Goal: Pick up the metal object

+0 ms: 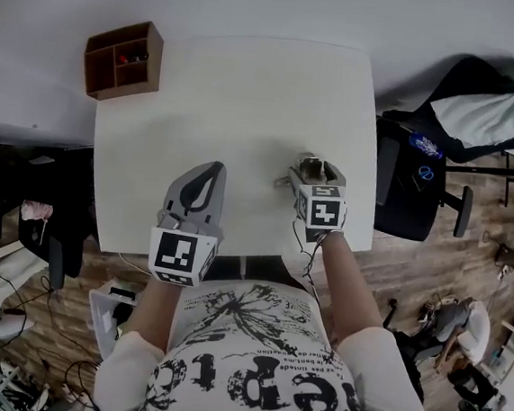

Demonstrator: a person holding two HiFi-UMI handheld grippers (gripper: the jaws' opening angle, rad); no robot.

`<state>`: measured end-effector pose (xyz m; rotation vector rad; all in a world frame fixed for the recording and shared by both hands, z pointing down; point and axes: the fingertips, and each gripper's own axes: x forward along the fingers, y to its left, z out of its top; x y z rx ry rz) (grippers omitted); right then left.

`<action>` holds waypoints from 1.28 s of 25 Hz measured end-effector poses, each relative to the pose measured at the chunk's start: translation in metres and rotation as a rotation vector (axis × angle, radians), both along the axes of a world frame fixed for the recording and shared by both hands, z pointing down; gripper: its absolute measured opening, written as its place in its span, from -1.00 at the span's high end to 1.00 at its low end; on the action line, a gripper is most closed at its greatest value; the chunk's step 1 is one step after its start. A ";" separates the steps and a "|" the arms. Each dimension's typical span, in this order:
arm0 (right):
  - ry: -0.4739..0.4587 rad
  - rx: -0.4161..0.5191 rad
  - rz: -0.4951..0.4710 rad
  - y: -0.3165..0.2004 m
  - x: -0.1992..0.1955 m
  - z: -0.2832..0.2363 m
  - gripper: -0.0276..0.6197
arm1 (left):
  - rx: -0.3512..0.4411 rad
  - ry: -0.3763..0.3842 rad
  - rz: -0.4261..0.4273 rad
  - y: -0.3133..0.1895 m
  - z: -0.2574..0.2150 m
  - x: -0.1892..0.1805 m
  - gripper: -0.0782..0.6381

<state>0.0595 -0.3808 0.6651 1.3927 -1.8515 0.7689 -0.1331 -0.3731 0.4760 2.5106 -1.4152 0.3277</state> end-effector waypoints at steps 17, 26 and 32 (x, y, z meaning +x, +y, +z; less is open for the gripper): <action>0.045 -0.128 0.046 -0.008 0.001 0.025 0.04 | -0.032 0.019 -0.049 -0.019 0.011 -0.027 0.75; -0.034 -0.031 0.037 -0.006 -0.014 -0.014 0.05 | 0.001 0.015 -0.062 -0.013 -0.009 -0.030 0.75; -0.117 0.179 0.027 -0.030 -0.019 -0.095 0.05 | 0.051 0.036 -0.072 -0.016 -0.041 -0.028 0.75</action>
